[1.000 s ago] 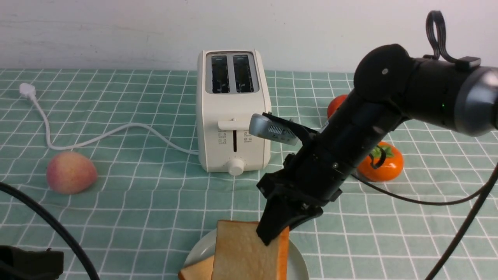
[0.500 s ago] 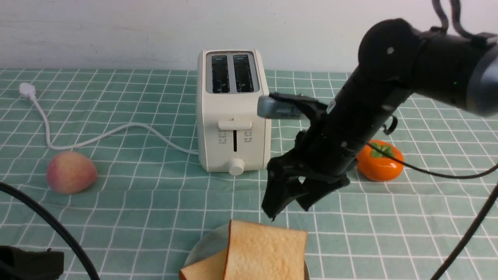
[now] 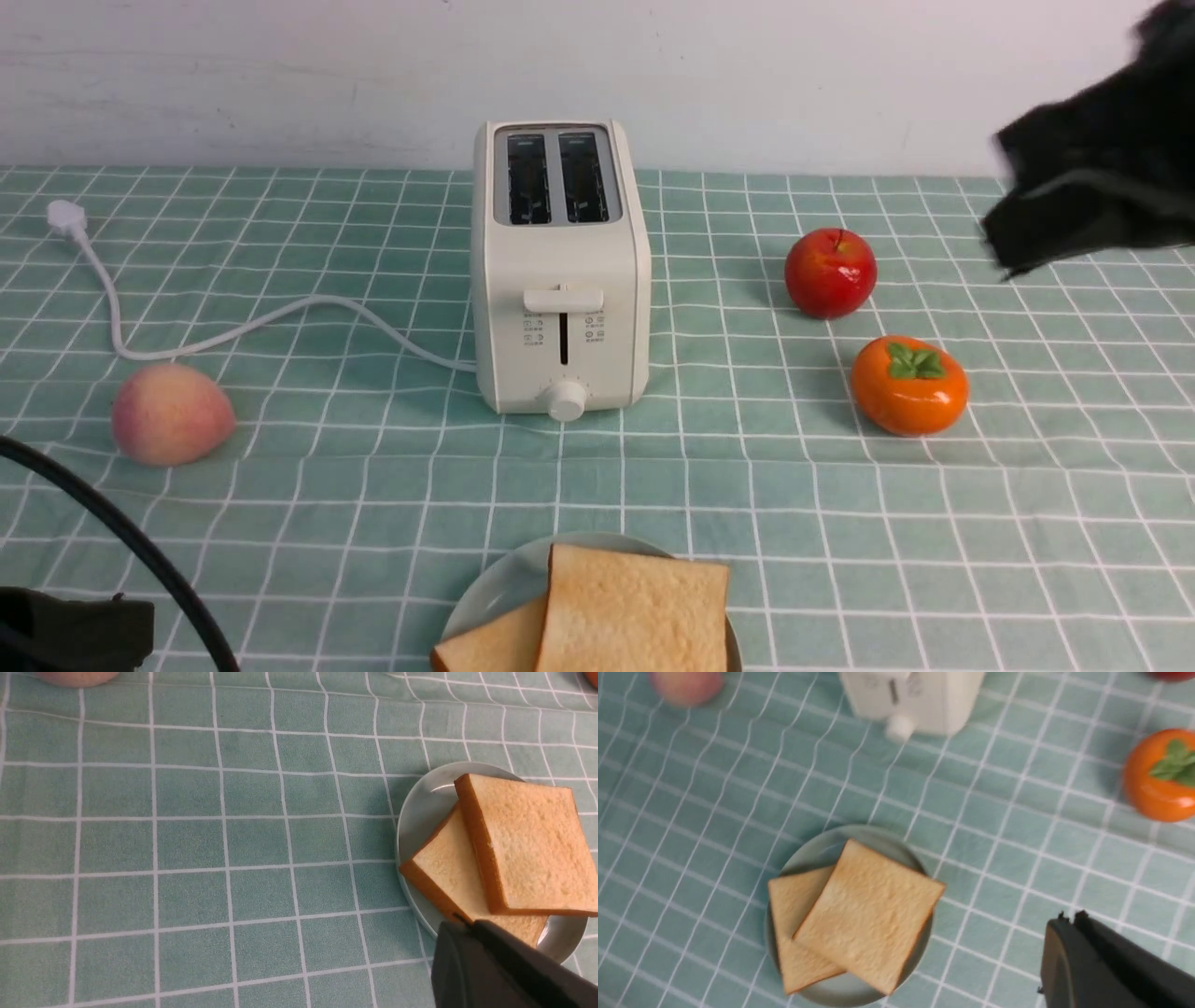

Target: Take toasted bread from bread machine on blue coffee table place on plate.

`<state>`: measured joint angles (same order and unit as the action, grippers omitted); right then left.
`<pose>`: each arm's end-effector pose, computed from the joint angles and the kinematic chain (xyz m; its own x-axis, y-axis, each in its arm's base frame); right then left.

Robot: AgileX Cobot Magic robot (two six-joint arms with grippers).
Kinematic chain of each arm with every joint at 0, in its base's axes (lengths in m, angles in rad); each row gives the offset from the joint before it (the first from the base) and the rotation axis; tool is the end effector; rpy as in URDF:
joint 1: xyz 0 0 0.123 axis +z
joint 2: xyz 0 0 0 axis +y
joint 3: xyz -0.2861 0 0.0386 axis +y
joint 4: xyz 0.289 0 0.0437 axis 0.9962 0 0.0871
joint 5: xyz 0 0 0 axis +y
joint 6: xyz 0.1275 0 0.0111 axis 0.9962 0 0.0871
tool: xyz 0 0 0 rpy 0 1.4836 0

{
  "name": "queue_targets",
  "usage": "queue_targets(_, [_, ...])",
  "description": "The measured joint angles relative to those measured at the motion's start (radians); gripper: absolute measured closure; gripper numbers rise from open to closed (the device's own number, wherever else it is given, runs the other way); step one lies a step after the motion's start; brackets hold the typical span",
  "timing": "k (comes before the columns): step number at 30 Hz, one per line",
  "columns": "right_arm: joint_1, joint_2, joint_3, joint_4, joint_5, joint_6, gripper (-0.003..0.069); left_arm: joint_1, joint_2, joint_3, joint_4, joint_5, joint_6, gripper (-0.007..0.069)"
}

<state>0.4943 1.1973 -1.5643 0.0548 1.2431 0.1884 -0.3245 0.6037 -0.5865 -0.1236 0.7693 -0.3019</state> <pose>0.2395 0.1366 0.4573 -0.7147 -0.1530 -0.6825 -0.3675 0.9124 0.1802 0.1614 -0.0659 0.2742 -0.7063 -0.1629 -0.6889 0.1200 0.9315 -0.3433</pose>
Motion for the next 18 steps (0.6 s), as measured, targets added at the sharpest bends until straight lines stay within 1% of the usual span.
queue_targets(1, [0.000,-0.050,0.025,-0.039,-0.019,0.026,0.0673,0.000,0.000,0.000,0.000,-0.003,0.000,0.0638])
queue_targets(2, [0.000,-0.061,0.025,-0.047,-0.019,0.031,0.0673,0.000,0.000,0.000,0.000,-0.005,0.000,0.0638])
queue_targets(4, [0.000,-0.212,0.158,-0.141,-0.128,0.083,0.0663,0.000,0.000,0.000,0.000,-0.013,0.000,0.0638])
queue_targets(8, [0.000,-0.412,0.380,-0.220,-0.300,0.129,0.0657,0.000,0.000,0.000,0.000,-0.030,0.001,0.0638])
queue_targets(9, [0.000,-0.474,0.476,-0.244,-0.371,0.149,0.0657,0.000,0.000,0.000,0.000,-0.031,0.001,0.0638])
queue_targets(13, [0.000,-0.709,0.785,-0.302,-0.588,0.206,0.0655,0.000,0.000,0.000,0.000,-0.032,0.001,0.0638])
queue_targets(15, [0.000,-0.807,0.932,-0.307,-0.698,0.222,0.0655,0.000,0.000,0.000,0.000,-0.033,0.002,0.0638])
queue_targets(17, [0.000,-0.858,1.024,-0.309,-0.775,0.226,0.0653,0.000,0.000,0.001,0.003,-0.034,0.003,0.0638])
queue_targets(18, [0.000,-0.923,1.114,-0.312,-0.860,0.226,0.0650,0.000,0.000,0.001,0.006,-0.034,0.004,0.0638])
